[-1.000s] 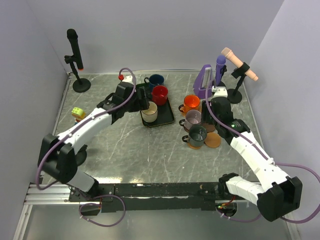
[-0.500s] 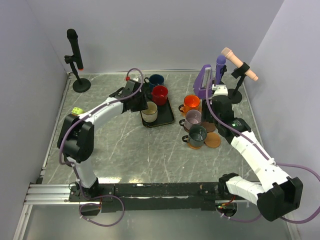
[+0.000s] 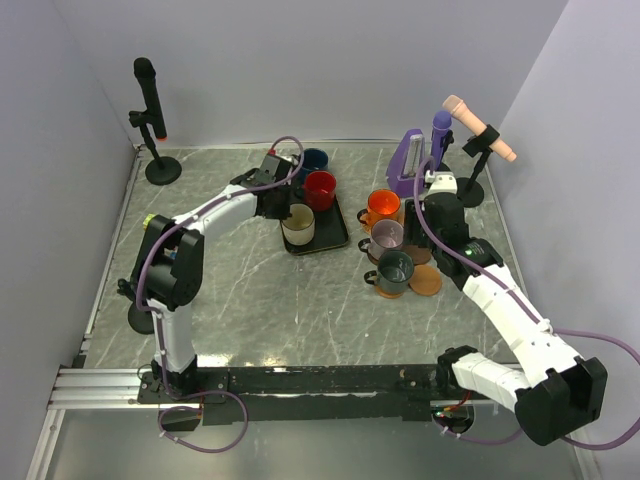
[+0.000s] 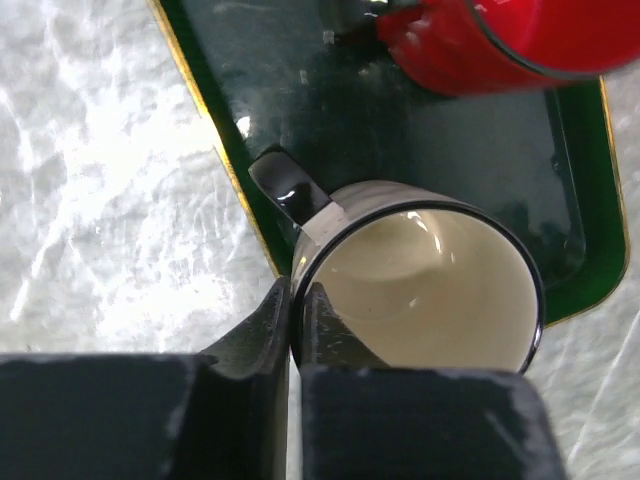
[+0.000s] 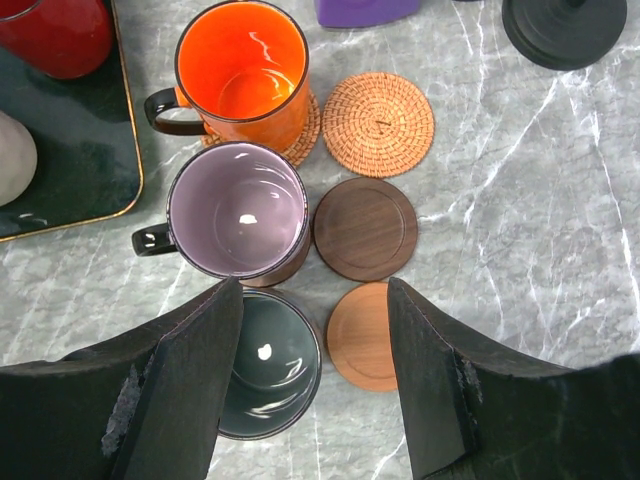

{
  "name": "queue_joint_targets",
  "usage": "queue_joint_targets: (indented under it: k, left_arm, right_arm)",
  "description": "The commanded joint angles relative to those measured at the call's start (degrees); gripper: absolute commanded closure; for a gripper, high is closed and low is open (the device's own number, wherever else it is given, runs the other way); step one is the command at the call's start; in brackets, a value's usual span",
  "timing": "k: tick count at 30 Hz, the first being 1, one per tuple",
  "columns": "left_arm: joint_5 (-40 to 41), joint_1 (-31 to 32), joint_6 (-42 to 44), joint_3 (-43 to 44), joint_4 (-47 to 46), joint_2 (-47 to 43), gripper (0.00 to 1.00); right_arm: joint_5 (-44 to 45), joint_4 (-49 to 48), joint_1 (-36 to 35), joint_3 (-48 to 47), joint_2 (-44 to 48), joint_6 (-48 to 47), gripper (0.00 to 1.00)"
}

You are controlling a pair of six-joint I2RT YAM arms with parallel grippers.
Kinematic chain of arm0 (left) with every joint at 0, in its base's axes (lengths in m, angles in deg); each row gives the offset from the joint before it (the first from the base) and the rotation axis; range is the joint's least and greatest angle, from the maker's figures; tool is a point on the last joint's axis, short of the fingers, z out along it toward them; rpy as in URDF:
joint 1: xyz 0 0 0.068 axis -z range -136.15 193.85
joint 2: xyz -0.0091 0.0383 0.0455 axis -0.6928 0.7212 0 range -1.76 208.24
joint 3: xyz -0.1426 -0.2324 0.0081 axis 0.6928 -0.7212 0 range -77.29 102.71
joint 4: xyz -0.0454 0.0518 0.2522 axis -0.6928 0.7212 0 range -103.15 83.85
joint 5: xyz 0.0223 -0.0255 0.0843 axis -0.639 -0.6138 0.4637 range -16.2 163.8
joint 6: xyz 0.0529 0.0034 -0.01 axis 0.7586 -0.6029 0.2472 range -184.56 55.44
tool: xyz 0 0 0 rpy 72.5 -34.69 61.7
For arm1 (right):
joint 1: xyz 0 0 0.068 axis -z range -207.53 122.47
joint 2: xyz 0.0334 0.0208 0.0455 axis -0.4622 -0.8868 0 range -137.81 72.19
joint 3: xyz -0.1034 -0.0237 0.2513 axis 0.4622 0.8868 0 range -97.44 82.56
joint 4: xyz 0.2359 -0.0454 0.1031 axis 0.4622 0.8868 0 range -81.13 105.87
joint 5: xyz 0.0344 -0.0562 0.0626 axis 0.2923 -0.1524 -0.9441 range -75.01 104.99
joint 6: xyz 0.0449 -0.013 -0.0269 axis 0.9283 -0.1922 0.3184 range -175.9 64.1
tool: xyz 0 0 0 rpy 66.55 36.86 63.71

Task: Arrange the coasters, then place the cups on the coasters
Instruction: Pick up the cup from the tray.

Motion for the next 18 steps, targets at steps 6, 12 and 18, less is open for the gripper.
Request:
queue_joint_targets:
  k: [6,12,18]
  left_arm:
    - [-9.12,-0.06,22.26,1.13,-3.34,-1.67,0.99]
    - [-9.32,-0.33,26.59,3.06,-2.81,-0.87,0.72]
    - [-6.42,-0.76,10.45,4.82,1.58,-1.31,0.37]
  right_arm:
    - [-0.49,-0.59,0.5,0.1,0.56,1.02,0.34]
    - [-1.37,-0.33,0.5,-0.78,-0.5,0.67,0.34]
    - [-1.81,-0.42,0.5,-0.95,-0.59,0.23,0.34]
